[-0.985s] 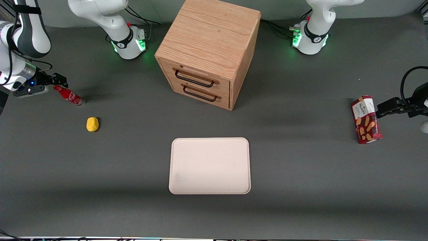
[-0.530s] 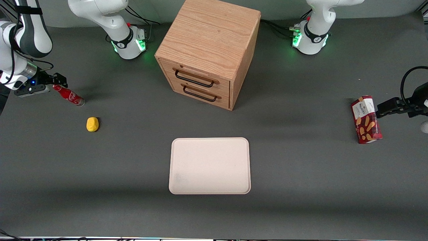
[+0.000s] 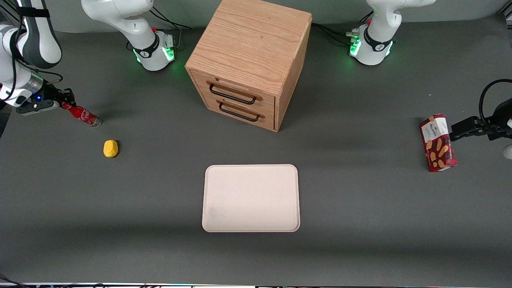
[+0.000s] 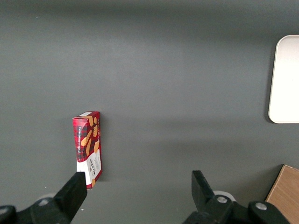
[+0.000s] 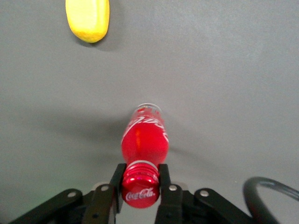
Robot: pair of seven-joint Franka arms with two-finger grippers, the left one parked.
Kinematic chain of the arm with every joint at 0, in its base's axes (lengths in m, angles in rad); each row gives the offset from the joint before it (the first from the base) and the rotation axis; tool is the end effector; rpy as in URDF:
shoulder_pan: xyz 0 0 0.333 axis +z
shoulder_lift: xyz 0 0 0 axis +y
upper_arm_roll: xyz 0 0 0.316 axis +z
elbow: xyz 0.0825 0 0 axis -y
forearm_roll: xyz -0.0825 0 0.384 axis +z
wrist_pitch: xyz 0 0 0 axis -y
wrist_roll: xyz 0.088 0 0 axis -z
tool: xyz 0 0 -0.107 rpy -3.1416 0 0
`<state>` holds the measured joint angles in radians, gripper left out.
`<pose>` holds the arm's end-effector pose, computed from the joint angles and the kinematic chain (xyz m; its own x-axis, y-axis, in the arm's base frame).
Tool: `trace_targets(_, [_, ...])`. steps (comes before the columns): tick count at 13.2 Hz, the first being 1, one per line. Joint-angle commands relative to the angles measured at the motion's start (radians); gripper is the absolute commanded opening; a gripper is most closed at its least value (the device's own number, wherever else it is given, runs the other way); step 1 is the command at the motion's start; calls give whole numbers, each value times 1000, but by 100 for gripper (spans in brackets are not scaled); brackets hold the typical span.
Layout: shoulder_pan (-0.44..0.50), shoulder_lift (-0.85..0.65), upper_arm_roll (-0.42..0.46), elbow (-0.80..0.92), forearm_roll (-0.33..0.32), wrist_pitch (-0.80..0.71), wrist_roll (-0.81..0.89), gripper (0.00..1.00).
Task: Place coke bottle on tray
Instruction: 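Lower the open right gripper around the bottle's cap end and close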
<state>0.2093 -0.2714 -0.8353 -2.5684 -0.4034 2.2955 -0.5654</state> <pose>0.3465 -0.2487 0.3219 0.9653 0.2399 -0.1033 0.2442 -0.9692 0.0311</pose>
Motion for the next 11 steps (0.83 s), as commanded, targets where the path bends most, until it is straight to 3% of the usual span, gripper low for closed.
trace_targets(1, [9,-12,-15,-10,-23,12,-16,9])
trace_targets(2, [10,-12,-15,-10,-23,12,-16,0])
trace_targets(6, [15,-28,5,35,-20,-60,-7,0])
trace_targets(9, [22,-31,140,176,-2,-241,51,0])
trace_targets(11, [22,-20,246,281,73,-364,82,0])
